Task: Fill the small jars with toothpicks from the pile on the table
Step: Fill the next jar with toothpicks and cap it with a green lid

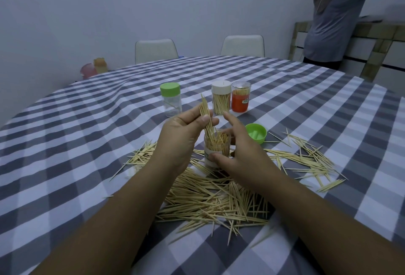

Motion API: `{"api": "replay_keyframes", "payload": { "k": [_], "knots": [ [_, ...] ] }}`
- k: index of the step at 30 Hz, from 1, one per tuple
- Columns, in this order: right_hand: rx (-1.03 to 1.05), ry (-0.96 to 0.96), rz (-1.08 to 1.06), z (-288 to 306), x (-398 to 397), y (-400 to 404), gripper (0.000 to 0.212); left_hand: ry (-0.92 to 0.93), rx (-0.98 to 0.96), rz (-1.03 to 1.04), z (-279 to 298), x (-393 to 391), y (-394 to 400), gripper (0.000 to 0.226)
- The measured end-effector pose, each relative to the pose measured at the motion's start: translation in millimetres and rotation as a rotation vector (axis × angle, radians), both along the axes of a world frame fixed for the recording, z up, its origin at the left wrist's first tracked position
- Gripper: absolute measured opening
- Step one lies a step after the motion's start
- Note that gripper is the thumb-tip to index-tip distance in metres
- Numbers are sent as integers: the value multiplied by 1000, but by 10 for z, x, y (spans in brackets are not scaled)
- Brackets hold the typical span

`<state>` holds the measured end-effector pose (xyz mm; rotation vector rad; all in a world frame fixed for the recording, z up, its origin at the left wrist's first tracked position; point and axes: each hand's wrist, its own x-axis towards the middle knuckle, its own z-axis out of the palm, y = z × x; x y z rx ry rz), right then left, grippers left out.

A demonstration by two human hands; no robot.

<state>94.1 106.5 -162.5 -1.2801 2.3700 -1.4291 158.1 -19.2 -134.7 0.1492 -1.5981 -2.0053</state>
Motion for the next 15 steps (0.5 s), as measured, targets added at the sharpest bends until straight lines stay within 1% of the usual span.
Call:
{"api": "replay_keyframes", "payload": {
  "k": [7, 12, 15],
  "knots": [
    [-1, 0, 4, 5, 8, -2, 85, -3, -19, 21, -41, -12, 21, 22],
    [3, 12, -23, 15, -17, 14, 86, -56, -144, 88, -79, -5, 44, 24],
    [0, 12, -42, 20, -38, 31, 86, -90, -178, 93, -83, 3, 60, 23]
  ]
}}
